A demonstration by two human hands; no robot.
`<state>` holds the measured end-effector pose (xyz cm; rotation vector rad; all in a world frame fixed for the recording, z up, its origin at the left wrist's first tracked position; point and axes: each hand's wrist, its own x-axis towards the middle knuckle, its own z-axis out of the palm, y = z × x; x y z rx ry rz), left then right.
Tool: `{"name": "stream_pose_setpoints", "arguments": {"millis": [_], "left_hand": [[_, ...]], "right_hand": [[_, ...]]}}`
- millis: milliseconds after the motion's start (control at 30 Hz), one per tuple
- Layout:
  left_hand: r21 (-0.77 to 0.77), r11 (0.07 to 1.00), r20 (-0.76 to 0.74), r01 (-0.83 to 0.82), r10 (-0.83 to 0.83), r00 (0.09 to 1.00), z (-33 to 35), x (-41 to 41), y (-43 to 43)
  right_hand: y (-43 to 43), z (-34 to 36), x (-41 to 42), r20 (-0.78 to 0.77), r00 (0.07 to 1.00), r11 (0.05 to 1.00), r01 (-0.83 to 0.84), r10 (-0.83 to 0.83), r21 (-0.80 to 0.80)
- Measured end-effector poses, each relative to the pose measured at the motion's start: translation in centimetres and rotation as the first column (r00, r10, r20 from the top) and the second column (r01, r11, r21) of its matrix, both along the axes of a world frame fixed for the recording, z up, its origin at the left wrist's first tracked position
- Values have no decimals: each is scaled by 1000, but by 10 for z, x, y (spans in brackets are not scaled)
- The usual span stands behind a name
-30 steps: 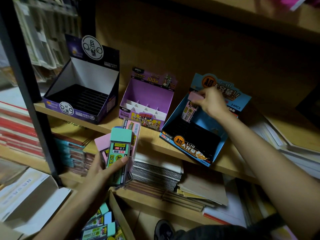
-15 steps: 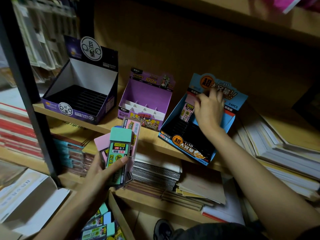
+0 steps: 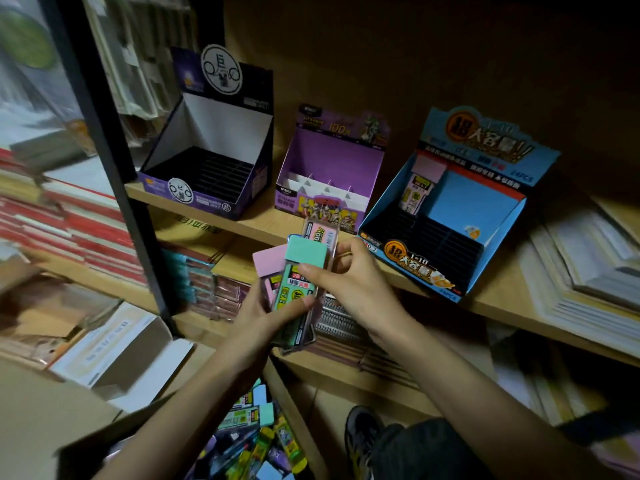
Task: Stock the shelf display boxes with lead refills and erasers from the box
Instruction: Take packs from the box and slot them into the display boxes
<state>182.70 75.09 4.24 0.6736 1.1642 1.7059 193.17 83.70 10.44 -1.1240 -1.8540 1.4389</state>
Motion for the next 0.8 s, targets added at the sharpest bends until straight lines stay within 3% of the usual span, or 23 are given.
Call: {"name": "stream_pose_setpoints", "arguments": {"millis": [233, 467, 567, 667, 733, 800], "left_hand": [[-52, 990, 90, 128, -123, 988, -4, 2, 0], [-79, 995, 170, 60, -46, 984, -7, 1, 6], [-47, 998, 132, 37, -30, 991, -1, 2, 7], [-21, 1000, 33, 14, -13, 999, 9, -1, 11], [-1, 1000, 16, -18, 18, 1000, 14, -4, 13], [17, 999, 5, -45, 45, 999, 16, -7, 15]], "right_hand": [[-1, -2, 7, -106, 994, 994, -4, -7, -108], [3, 1, 16, -118, 993, 974, -57, 32, -219], [10, 14, 22, -138, 990, 994, -15, -1, -109], [33, 43, 40, -282, 949, 980, 175, -143, 94], [52, 62, 58, -381, 890, 885, 371, -252, 281], [71, 69, 77, -423, 834, 716, 532, -353, 451]]}}
